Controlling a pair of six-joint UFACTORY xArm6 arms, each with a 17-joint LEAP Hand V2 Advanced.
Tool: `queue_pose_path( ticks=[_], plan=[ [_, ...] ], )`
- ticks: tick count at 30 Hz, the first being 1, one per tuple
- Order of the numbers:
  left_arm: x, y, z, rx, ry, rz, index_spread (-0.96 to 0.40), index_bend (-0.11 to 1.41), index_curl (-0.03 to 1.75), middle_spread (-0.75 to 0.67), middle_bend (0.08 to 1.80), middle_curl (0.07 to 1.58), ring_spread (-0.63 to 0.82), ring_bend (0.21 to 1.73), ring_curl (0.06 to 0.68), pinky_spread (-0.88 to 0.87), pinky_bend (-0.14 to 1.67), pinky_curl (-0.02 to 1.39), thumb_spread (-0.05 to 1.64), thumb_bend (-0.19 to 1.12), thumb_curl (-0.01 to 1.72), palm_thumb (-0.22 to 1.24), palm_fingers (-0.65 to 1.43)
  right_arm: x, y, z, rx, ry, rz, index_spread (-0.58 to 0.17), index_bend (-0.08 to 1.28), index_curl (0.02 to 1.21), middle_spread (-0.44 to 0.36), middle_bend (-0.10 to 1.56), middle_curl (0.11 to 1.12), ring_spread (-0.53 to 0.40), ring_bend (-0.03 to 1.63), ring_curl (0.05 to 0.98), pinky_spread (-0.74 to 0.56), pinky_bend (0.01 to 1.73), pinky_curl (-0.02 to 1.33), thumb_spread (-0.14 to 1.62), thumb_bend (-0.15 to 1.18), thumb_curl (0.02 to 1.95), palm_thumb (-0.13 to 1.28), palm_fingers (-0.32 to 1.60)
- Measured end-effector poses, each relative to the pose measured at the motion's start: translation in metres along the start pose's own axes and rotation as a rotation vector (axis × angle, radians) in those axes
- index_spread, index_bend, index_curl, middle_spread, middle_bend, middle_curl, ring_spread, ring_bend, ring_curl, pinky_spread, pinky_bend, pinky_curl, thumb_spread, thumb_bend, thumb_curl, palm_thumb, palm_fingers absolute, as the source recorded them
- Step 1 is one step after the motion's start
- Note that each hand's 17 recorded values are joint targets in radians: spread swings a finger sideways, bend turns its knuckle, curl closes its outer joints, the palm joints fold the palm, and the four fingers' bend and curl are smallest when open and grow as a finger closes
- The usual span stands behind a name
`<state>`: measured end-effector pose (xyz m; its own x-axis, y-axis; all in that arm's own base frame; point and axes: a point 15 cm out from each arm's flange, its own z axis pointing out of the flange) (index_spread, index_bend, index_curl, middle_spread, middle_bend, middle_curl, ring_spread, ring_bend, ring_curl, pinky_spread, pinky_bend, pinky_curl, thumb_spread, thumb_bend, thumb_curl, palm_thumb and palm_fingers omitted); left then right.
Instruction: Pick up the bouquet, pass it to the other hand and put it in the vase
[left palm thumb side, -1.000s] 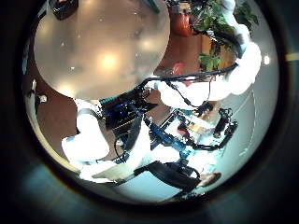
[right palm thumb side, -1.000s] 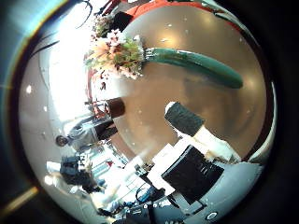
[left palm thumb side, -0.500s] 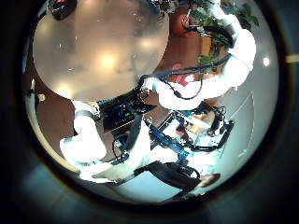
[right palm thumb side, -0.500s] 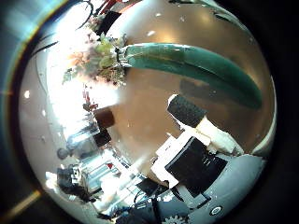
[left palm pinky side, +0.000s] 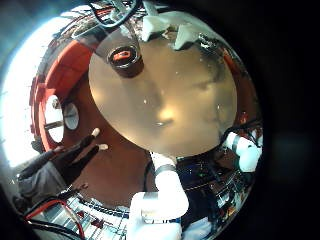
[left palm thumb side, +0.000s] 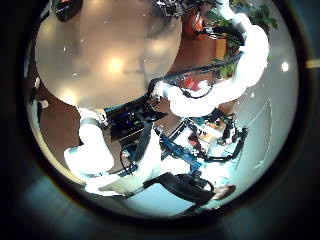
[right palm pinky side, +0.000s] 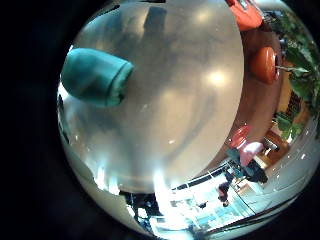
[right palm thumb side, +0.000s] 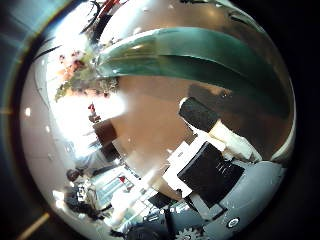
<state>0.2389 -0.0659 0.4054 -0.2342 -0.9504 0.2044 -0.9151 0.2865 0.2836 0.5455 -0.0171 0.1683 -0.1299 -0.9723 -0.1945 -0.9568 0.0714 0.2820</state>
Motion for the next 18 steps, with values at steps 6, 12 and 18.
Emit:
queue_pose_path(
  ticks=[6, 12, 18],
  plan=[
    [0.0, 0.0, -0.001, 0.003, 0.001, -0.001, 0.06, 0.15, 0.27, 0.52, 0.19, 0.28, 0.66, 0.45, 0.216, 0.61, 0.2, 0.32, 1.11, -0.02, 0.31, 0.3, -0.03, -0.006, 0.001, 0.007, -0.015, 0.005, -0.006, -0.29, 0.21, 0.38, -0.074, 0.53, 0.46, -0.174, 0.92, 0.299, 0.02, 0.52, 0.15, 1.01, -0.01, 0.48, 0.69, 1.02],
    [0.004, -0.005, -0.001, 0.0, 0.0, 0.007, 0.07, 0.16, 0.28, 0.52, 0.19, 0.28, 0.66, 0.45, 0.215, 0.61, 0.2, 0.32, 1.1, -0.02, 0.31, 0.31, -0.03, -0.016, 0.003, 0.021, -0.05, 0.019, -0.028, -0.364, 0.52, 0.53, -0.154, 0.77, 0.55, -0.221, 1.01, 0.385, -0.34, 0.82, 0.27, 0.92, 0.01, 0.52, 0.84, 1.56],
    [0.007, -0.011, -0.01, 0.017, -0.003, 0.011, 0.07, 0.16, 0.28, 0.52, 0.19, 0.28, 0.66, 0.44, 0.214, 0.61, 0.2, 0.31, 1.1, -0.02, 0.31, 0.31, -0.02, -0.002, 0.005, -0.001, -0.012, -0.004, -0.005, -0.337, 0.93, 0.72, -0.163, 1.12, 0.7, -0.22, 1.26, 0.505, -0.3, 1.22, 0.44, 0.86, 0.06, 0.61, 1.06, 1.35]
  ],
)
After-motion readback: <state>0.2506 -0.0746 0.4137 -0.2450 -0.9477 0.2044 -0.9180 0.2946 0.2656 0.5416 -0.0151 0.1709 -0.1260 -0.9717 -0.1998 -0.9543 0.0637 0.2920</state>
